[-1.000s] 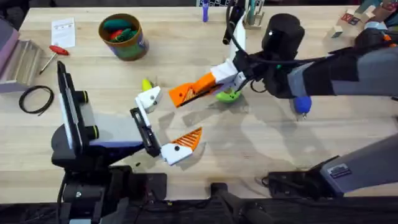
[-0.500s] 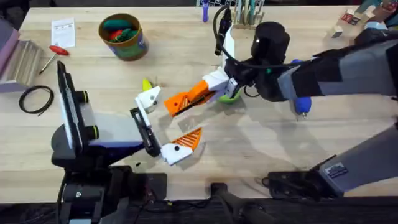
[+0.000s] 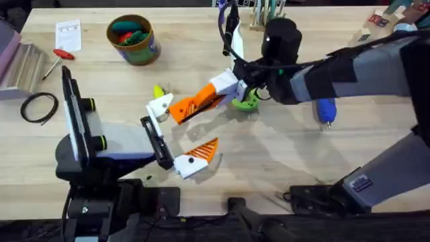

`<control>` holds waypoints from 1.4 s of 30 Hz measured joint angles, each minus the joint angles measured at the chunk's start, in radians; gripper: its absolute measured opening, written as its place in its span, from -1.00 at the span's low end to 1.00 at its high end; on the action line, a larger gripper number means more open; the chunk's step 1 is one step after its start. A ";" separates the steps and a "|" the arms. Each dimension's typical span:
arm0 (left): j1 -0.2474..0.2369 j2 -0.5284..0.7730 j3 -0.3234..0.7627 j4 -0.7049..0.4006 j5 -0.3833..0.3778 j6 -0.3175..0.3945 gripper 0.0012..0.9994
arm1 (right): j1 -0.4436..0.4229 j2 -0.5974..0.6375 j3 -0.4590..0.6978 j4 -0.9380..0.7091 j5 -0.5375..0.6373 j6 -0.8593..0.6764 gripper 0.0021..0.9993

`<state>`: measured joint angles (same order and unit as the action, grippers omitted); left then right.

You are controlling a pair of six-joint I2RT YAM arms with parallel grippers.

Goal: Pick up the gripper from the table and insert it into the empty holder that is missing its gripper. Then pick up a screw, insert it into the mounting hole, and use the screwdriver to tighten it. Finally, clean up the table by picking up the vegetable and placing it into the bucket.

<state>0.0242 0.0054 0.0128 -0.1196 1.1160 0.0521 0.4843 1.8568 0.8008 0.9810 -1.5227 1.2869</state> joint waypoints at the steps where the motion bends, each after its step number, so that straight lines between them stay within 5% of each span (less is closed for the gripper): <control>1: 0.000 0.000 0.000 0.000 0.000 0.000 0.97 | 0.000 0.000 0.001 0.000 0.000 0.000 -0.99; 42: 0.002 0.000 0.000 0.000 -0.002 0.000 0.97 | 0.021 0.000 0.002 -0.020 0.075 0.015 -0.99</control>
<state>0.0261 0.0053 0.0128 -0.1196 1.1145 0.0521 0.5056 1.8568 0.8024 0.9611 -1.4478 1.3022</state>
